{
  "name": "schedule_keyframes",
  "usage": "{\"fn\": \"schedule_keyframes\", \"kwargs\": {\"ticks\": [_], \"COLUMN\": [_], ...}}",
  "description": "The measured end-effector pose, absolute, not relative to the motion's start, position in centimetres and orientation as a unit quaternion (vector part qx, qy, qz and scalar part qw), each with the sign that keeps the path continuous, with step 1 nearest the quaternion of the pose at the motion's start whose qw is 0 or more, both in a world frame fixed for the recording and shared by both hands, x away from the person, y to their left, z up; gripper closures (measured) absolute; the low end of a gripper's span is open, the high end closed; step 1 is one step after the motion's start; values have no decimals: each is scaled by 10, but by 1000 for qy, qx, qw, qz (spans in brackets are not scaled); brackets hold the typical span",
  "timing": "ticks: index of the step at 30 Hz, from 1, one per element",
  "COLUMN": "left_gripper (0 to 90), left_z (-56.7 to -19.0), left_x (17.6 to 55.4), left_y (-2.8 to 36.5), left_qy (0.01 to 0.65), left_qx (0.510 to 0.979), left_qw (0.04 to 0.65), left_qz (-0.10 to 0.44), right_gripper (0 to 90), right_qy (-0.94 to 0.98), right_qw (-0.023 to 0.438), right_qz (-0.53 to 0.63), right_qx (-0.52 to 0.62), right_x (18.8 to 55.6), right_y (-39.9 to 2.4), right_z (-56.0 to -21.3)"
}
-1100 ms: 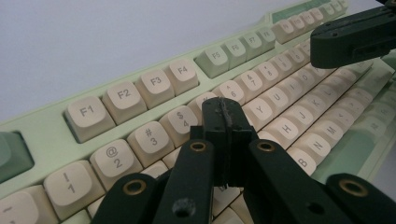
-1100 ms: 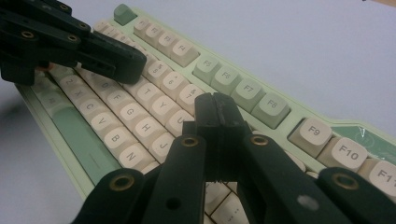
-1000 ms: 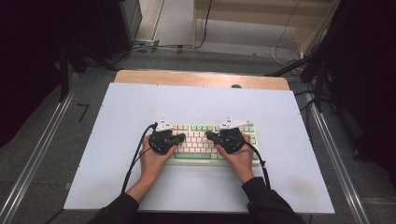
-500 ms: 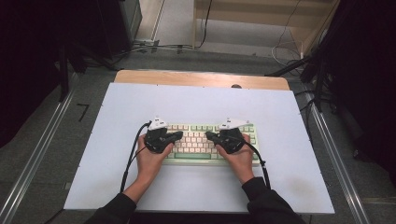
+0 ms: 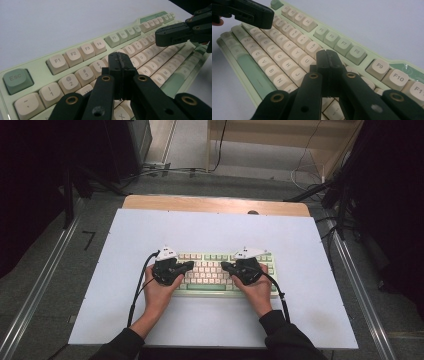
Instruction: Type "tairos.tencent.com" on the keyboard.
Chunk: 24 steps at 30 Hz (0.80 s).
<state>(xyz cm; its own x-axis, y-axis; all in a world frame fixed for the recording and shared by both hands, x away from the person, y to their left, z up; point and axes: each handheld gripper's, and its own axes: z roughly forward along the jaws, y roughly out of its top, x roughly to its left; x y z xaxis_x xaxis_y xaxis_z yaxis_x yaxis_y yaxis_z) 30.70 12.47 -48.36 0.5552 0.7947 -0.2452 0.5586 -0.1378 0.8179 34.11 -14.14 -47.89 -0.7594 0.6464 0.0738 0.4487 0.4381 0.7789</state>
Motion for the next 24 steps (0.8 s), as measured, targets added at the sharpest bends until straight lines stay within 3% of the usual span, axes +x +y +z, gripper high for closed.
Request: {"fn": "schedule_keyframes", "kwargs": {"ticks": [24], "left_gripper": [900], "left_z": [-484], "left_x": [303], "left_y": [128], "left_qy": [452], "left_qx": [745], "left_qw": [473], "left_qz": [128], "right_gripper": [876], "right_qy": [842], "right_qw": [119], "right_qz": [406], "right_qx": [334], "right_x": [343], "right_y": [-144], "right_z": [-485]}}
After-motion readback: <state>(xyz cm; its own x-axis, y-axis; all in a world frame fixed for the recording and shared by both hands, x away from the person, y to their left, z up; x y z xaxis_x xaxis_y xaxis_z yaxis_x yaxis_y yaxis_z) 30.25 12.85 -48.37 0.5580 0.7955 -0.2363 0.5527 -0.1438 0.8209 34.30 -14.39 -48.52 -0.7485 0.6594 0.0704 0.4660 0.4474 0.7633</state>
